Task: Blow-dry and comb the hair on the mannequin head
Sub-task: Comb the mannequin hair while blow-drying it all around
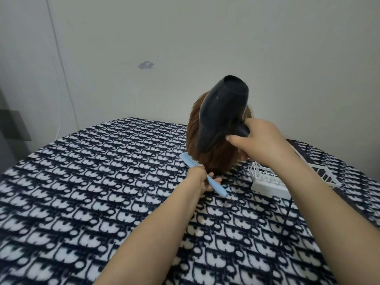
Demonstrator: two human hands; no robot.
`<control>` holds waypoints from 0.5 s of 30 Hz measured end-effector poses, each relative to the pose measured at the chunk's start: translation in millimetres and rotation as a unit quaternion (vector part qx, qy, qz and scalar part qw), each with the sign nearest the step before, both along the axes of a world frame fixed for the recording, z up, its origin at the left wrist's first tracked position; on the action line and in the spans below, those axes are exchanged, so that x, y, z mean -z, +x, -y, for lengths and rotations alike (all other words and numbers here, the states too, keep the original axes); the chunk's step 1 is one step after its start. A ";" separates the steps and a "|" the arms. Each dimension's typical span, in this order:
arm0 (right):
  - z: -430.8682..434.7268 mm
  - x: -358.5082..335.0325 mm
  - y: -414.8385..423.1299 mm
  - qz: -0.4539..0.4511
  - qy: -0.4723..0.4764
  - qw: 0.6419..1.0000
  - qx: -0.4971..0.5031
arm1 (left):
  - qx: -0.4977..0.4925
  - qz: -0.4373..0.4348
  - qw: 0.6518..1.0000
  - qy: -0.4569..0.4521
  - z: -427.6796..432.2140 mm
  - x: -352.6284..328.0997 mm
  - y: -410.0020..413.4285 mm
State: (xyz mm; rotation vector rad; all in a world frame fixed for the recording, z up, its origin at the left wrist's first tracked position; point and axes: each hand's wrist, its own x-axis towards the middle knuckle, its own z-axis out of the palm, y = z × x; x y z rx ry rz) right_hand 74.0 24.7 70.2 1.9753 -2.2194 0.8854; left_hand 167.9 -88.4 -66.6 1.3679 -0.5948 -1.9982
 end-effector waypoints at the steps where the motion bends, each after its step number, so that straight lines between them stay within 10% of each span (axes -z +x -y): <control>1: 0.3 -0.3 2.0 -0.036 -0.007 0.999 0.009 | -0.001 0.002 1.000 -0.001 -0.1 1.0 1.3; 15: 9.1 -4.5 19.3 -0.055 -0.048 0.997 0.010 | -0.049 -0.027 0.998 -0.026 3.4 19.4 31.9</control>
